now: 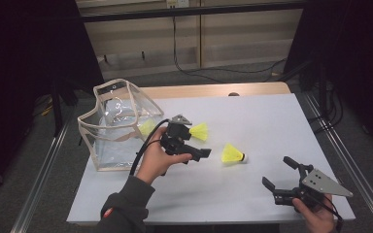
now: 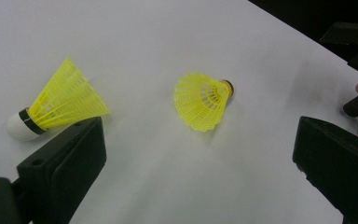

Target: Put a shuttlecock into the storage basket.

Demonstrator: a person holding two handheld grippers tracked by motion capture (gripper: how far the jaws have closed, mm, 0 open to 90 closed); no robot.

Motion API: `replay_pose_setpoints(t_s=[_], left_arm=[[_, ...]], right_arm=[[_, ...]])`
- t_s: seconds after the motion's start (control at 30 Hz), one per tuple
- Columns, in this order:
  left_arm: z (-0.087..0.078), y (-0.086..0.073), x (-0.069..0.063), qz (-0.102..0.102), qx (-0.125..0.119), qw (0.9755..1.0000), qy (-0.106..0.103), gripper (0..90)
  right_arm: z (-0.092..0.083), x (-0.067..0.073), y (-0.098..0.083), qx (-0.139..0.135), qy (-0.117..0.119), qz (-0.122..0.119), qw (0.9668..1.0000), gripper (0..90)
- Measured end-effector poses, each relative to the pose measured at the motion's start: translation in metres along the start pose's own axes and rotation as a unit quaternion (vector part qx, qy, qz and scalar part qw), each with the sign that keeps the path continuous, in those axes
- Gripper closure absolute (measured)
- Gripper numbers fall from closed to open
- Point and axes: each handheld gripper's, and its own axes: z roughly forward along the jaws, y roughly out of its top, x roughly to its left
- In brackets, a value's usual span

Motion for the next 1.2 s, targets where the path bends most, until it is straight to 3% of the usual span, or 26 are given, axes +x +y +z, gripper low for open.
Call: replay_pose_setpoints(t_s=[1.2], left_arm=[[0.026,-0.006,-0.005,0.005,0.0,1.0,-0.007,4.3]], right_arm=[[0.0,0.0,0.0,0.0,0.002,-0.001,1.0,2.0]])
